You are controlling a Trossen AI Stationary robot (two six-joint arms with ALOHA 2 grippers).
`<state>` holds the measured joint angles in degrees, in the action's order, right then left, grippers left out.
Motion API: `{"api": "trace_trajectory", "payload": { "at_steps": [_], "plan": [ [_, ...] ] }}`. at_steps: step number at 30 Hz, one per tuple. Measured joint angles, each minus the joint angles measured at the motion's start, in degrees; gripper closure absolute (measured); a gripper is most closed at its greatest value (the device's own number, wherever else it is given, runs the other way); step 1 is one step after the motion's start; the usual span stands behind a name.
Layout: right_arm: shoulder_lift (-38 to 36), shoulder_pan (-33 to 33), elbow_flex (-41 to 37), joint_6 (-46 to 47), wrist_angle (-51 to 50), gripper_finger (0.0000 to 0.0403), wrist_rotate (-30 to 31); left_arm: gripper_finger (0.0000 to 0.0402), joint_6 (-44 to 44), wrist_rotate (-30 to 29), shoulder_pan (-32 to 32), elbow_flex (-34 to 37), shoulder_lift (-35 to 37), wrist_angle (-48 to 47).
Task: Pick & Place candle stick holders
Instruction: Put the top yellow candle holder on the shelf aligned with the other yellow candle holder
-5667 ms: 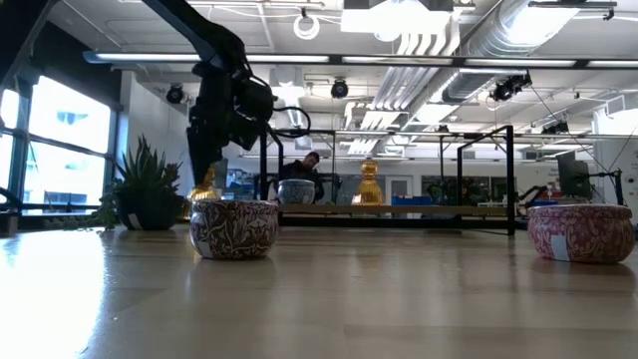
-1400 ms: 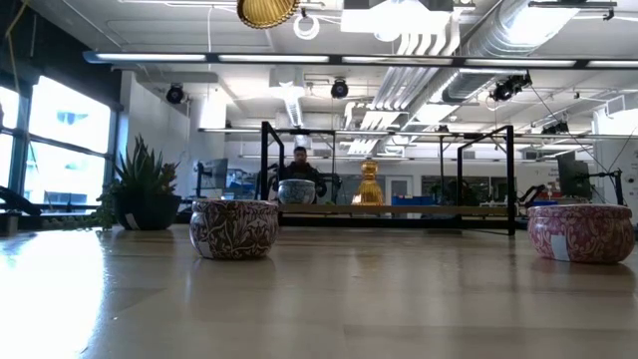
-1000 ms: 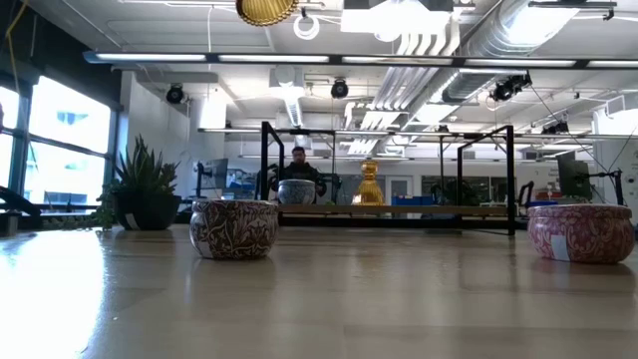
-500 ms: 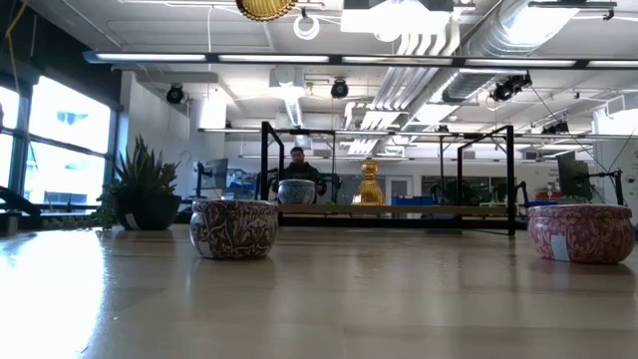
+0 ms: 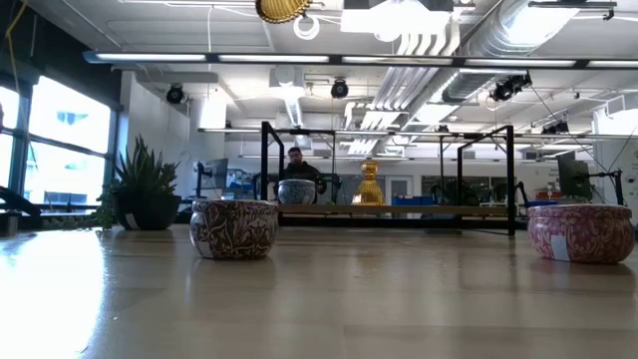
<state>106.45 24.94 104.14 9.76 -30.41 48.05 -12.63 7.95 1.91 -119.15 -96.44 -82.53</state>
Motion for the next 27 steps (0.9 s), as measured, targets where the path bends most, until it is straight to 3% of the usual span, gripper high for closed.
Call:
{"api": "trace_trajectory", "payload": {
  "at_steps": [10,27],
  "plan": [
    [0.00,-4.06,0.00,8.06,-7.42,0.0064,-2.55,0.0245,-0.92,0.20,0.77,0.00,0.00,0.97],
    [0.00,-6.51,0.00,3.56,-6.88,0.0064,-6.56,0.0243,-2.09,1.79,0.74,0.00,0.00,2.71]
  ]
}}
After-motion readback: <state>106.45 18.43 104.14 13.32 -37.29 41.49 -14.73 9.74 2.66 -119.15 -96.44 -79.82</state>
